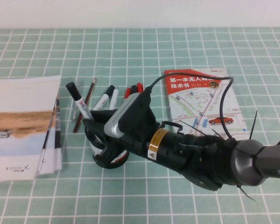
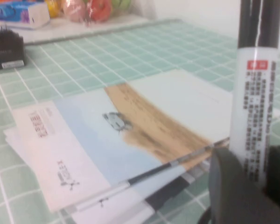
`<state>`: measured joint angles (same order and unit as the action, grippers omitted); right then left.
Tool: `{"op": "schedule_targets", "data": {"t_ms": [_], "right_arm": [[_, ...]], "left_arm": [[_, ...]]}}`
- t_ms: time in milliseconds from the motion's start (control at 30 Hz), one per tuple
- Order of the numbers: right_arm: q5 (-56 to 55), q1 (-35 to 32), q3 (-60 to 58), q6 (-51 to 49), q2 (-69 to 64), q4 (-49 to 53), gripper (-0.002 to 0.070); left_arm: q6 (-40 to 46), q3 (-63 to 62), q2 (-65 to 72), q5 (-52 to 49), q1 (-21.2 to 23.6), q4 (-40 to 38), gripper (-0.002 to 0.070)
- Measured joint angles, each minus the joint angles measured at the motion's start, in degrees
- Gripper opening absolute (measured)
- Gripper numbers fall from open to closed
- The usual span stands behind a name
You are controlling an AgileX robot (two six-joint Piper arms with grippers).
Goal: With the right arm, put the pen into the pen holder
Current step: Place the pen onto the pen holder
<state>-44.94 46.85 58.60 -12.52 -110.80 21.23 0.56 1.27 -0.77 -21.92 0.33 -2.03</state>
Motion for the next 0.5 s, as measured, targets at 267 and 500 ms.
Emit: {"op": "schedule_targets", "data": {"t_ms": [267,500], "right_arm": [[2.23,0.00,0.00,-0.64,-0.24,-0.45,0.0192],[5.30,-0.11,0.00,-3.98,-0.24,-0.93,0.0361]], "left_arm": [[0.00,0.00,0.00,0.00,0.00,0.00,-0.0004],[0.00,0.00,0.00,0.00,0.00,0.00,-0.0004]]}}
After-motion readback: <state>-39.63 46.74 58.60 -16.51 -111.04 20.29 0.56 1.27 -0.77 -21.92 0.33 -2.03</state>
